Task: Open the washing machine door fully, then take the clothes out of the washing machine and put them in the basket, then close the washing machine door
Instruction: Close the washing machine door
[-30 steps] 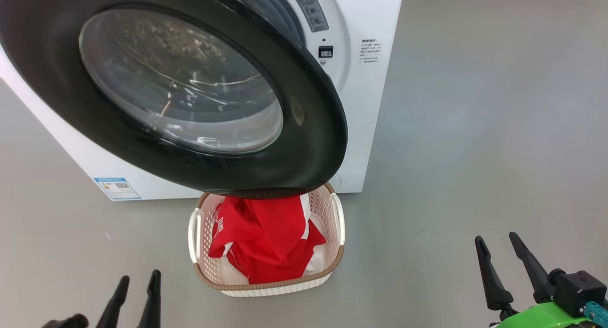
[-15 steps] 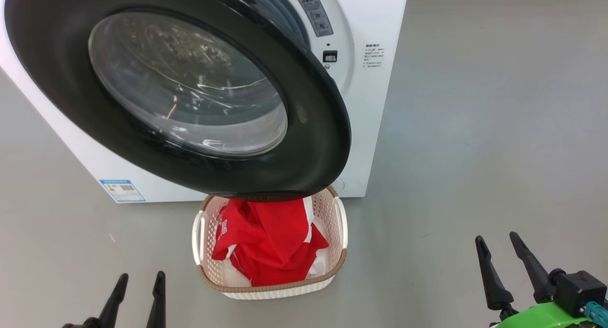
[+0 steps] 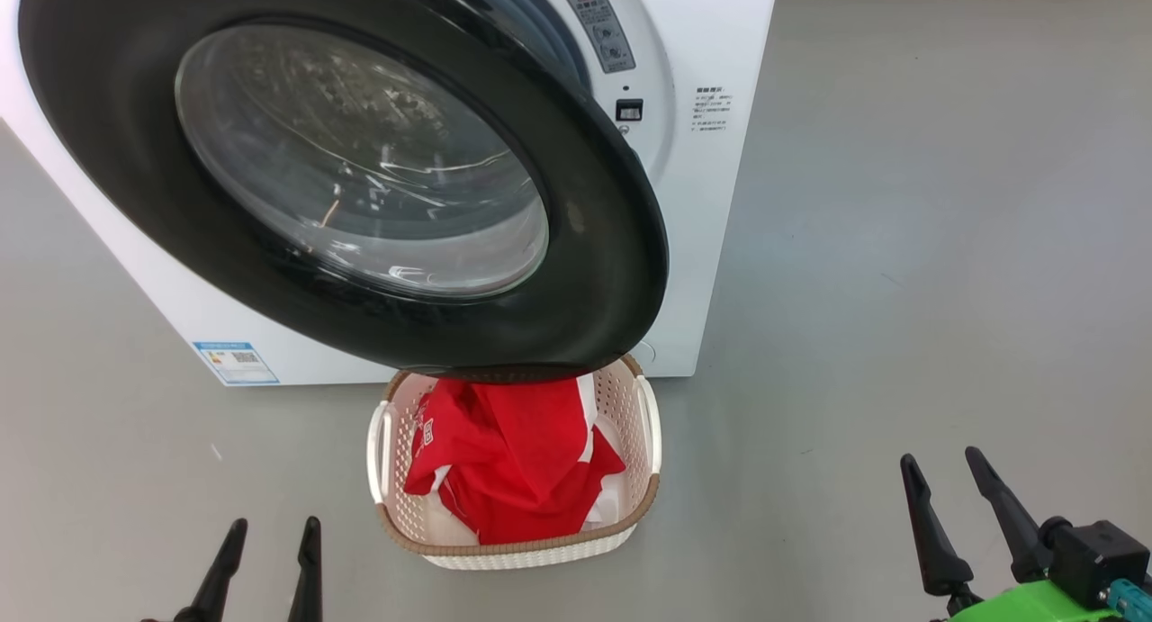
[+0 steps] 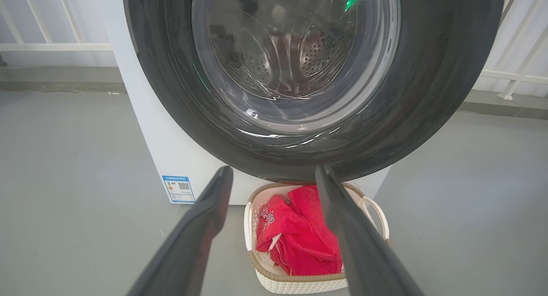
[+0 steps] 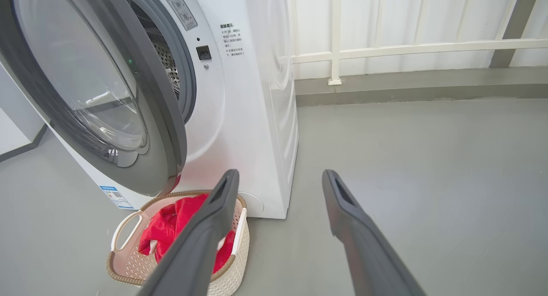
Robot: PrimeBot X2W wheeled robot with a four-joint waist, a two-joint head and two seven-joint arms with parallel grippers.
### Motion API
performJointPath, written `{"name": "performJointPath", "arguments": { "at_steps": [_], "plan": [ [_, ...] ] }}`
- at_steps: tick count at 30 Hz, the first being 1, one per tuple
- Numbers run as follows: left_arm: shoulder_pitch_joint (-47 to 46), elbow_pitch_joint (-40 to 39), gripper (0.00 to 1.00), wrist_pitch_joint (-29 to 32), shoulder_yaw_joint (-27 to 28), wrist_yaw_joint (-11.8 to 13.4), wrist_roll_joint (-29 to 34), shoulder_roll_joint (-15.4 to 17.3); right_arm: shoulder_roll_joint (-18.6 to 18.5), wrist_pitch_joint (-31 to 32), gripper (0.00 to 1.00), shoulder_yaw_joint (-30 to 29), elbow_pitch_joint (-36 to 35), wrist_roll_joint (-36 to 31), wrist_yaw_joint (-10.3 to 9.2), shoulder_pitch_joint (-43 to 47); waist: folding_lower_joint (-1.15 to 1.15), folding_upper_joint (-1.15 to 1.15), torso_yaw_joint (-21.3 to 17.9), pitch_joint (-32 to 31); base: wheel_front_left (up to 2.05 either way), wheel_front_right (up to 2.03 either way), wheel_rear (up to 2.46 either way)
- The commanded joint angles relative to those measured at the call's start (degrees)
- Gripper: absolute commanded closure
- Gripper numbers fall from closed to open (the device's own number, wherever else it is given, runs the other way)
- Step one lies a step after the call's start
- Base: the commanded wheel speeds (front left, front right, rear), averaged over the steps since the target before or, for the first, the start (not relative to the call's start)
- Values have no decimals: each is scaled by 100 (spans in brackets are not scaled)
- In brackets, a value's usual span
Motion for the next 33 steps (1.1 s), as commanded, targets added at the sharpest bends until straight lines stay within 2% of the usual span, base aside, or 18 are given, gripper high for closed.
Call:
{"name": "performJointPath", "arguments": {
  "at_steps": [1, 13, 15, 16, 17, 19, 30, 33],
  "plan": [
    [-38, -129, 0, -70, 202, -32, 80, 15, -87, -36, 0, 116, -147, -36, 28, 0, 0, 0, 3, -4, 0, 0, 0],
    [-31, -172, 0, -70, 107, -32, 128, -24, -64, -36, 0, 140, -145, -19, 28, 11, 0, 0, 71, -45, 0, 0, 0],
    [-34, -173, 0, -70, 101, -32, 131, -27, -59, -36, 55, 184, -156, 5, 28, -16, 0, 0, 98, -50, 0, 0, 0],
    [-30, -172, 0, -70, 96, -32, 131, -29, -59, -36, 75, 214, -157, 18, 28, -33, 0, 0, 116, -55, 0, 0, 0],
    [-25, -167, 0, -70, 91, -32, 129, -32, -58, -36, 89, 248, -158, 36, 28, -56, 0, 0, 137, -59, 0, 0, 0],
    [-7, -173, 0, -70, 57, -32, 124, -41, -50, -36, 100, 383, -153, 68, 28, -144, 0, 0, 230, -85, 0, 0, 0],
    [-21, -192, 0, -70, -159, -32, -25, -60, -12, -36, 100, 1138, -44, 240, 28, -991, 0, 0, 822, -92, 0, 0, 0],
    [-61, -199, 0, -70, -305, -32, -181, -61, 10, -36, 100, 1261, 101, 412, 28, -1506, 0, 0, 1098, -10, 0, 0, 0]
  ]
}}
